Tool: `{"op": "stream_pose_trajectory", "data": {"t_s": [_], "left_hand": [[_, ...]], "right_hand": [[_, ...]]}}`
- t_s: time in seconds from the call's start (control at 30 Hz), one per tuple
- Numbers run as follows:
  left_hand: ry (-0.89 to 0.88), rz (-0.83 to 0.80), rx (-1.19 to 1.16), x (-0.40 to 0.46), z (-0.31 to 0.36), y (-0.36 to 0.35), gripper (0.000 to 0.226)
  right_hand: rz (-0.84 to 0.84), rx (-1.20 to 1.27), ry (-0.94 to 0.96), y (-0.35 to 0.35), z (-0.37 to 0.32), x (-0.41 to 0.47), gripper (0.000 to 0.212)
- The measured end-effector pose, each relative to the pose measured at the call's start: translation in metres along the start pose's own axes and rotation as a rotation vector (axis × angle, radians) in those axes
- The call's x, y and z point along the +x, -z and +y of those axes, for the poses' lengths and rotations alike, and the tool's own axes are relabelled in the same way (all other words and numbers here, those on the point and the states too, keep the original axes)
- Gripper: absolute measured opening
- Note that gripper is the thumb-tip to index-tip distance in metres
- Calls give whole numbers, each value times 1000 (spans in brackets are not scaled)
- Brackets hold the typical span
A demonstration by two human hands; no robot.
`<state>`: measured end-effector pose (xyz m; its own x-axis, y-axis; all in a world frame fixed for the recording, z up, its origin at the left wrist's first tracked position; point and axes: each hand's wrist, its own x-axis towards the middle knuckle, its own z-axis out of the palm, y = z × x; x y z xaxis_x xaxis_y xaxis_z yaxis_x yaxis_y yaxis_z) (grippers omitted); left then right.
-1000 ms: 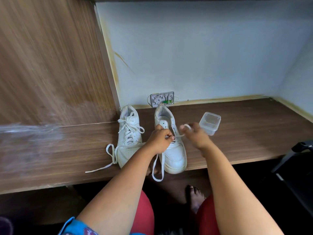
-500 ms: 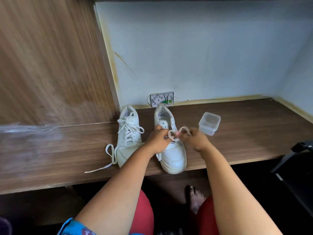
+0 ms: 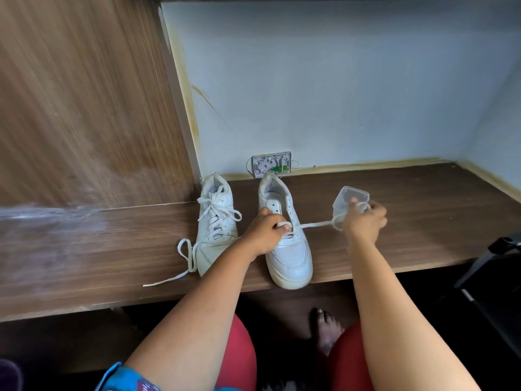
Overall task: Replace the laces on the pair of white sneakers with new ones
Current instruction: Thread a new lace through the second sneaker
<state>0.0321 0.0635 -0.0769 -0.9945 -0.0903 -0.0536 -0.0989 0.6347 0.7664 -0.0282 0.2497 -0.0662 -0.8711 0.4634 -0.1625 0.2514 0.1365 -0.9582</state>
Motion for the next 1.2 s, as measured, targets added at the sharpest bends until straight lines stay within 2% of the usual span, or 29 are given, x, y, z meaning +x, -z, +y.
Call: {"op": "stream_pose_trajectory", "data": {"t_s": [0.07,0.13,0.23,0.33,0.4,0.47,0.6,0.7,0.73,0.8,0.87,0.93,1.03,1.13,1.2], "left_hand": [[8,5,-5,0,0,-1,27],[4,13,10,0,1,-1,30],[-15,25,12,-1,1,-2,28],[-18,16,1,-1,0,0,29],[-44,5,63,-1,-1,1,25],[-64,-3,81,-2,-2,0,20],[-96,94,59,-3,1,-1,22],[-179,153,27,-5,-4,4,13],[-212,161,60,-5,-8,5,14],[-250,197,174,-7,-14,8,25],[-196,189,312,-9,-14,10,27],[-89,89,413,-11,-13,11,27],[21,-25,232,-12,-13,14,30],[72,40,42,-12,-15,21,35],[105,24,34,-12,-16,22,34]], "right_hand": [[-116,-282,311,-6,3,-10,54],[-326,-488,542,-11,4,-18,38],[-548,-763,648,-16,9,-26,27],[-625,-672,550,-17,11,-24,27],[-566,-473,362,-11,7,-12,31],[-525,-428,282,-7,6,-3,33],[-514,-549,279,-10,14,-3,30],[-527,-541,372,-14,16,-4,20],[-563,-535,403,-15,16,-5,12],[-622,-564,433,-16,17,-8,17],[-632,-580,448,-17,19,-9,21],[-623,-558,427,-17,19,-10,21],[-638,-473,386,-16,15,-14,19],[-648,-461,407,-17,15,-15,19],[-636,-522,447,-17,15,-17,18]]}}
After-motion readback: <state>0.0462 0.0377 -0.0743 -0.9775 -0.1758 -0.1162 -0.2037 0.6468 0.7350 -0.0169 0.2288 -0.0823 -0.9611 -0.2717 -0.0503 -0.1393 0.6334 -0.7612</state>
